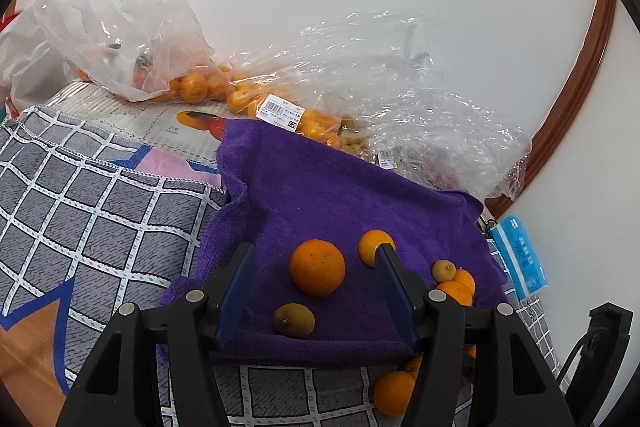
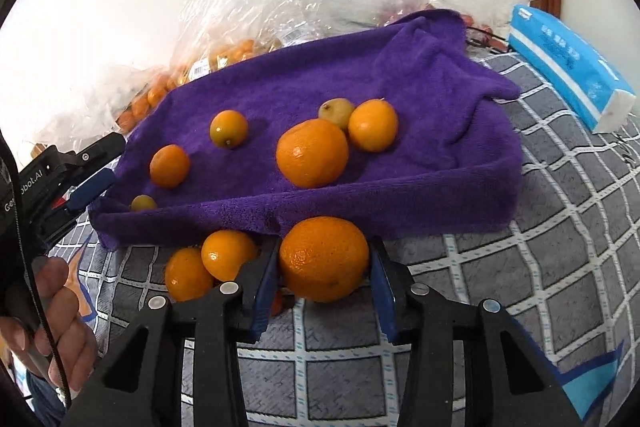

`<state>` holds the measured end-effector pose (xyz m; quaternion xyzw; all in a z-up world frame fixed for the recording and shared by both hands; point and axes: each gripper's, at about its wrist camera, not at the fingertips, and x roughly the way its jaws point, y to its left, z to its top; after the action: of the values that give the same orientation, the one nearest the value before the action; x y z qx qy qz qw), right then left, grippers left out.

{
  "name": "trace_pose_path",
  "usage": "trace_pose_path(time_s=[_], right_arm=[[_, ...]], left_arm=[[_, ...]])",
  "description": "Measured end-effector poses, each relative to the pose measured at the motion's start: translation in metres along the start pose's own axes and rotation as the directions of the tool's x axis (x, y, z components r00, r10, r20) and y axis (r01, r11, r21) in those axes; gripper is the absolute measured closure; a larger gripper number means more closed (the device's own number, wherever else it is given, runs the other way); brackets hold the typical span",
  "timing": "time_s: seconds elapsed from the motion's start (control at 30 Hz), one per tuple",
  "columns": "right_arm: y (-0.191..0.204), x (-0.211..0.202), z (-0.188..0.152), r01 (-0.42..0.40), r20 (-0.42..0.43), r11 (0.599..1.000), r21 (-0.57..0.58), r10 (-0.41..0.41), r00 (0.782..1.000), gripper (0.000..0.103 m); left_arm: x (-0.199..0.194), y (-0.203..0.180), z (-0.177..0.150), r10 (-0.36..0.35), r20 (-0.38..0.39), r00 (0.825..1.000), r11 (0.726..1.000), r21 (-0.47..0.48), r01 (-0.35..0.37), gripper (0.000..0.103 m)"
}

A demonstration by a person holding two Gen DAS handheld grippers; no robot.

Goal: Organize fruits
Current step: 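Move the right tool to a large orange beside the towel and close on it, then lower the left tool onto a large orange and close on it while the right tool holds its orange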

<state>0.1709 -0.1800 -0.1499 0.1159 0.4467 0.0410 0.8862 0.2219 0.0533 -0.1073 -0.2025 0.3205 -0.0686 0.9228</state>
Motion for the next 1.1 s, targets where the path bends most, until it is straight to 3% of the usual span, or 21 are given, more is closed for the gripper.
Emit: trace_pose_path(time_s=[0.53,0.83,1.1], right_arm=[[0.009,0.001,-0.011,0.138,0.040,0.984,-0.117,-0.134,0.990,0.061],[0.012,-0.001,-0.013,0.157,0.053,0.979,-0.132,-0.152,0.987,0.061],[0.015,-0.007,-0.015,0.127,0.081,0.982,-0.140,-0.117,0.990,0.061]], left_arm=[[0.002,-0.001,-0.003,-0.004,-0.009,1.000,1.000,0.004,0.004,0.044],[0.000,0.000,-0.003,0.002,0.002,1.000,1.000,-0.002,-0.002,0.044],[-0.003,0.000,-0.003,0.008,0.030,1.000,1.000,-0.003,-0.008,0.044]])
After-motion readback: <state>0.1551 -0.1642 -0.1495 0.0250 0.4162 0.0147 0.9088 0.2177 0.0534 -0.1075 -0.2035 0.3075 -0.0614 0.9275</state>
